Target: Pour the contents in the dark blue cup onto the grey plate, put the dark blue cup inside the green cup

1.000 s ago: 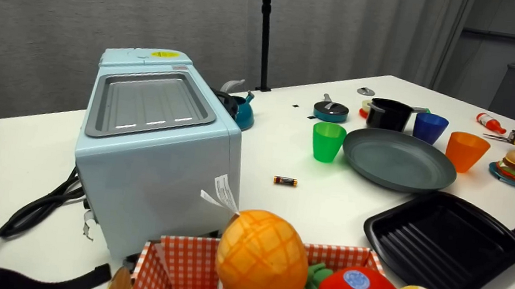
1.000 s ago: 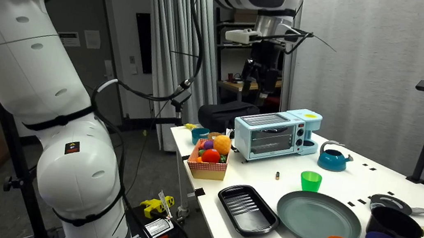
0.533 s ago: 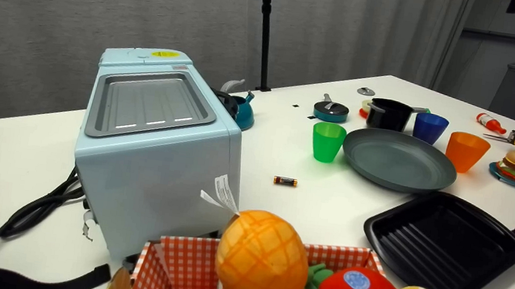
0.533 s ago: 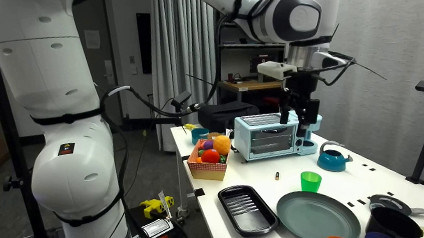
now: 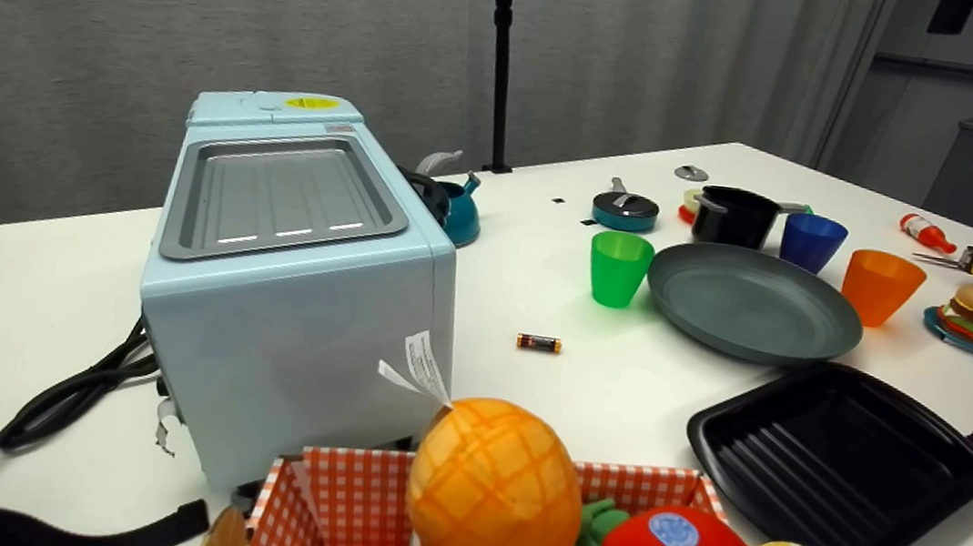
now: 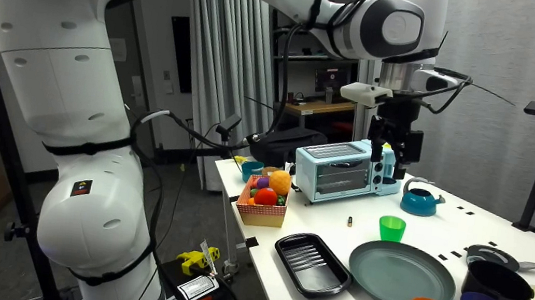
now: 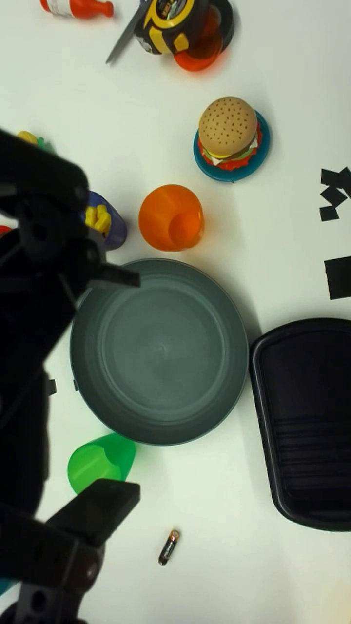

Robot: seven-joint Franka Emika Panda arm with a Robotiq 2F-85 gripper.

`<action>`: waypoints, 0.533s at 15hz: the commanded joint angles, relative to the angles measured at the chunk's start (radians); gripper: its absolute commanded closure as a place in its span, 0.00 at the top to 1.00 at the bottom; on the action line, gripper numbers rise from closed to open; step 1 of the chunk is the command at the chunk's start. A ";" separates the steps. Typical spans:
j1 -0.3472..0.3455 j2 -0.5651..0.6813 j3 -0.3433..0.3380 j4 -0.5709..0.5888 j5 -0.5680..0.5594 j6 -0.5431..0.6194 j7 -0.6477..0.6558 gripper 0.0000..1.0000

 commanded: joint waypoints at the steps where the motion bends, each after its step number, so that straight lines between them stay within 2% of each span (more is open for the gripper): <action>1: -0.001 0.000 0.001 0.002 0.000 -0.002 0.000 1.00; 5: -0.004 0.018 -0.001 0.008 -0.007 0.025 0.011 1.00; 8: -0.015 0.081 -0.016 0.048 -0.038 0.062 0.014 1.00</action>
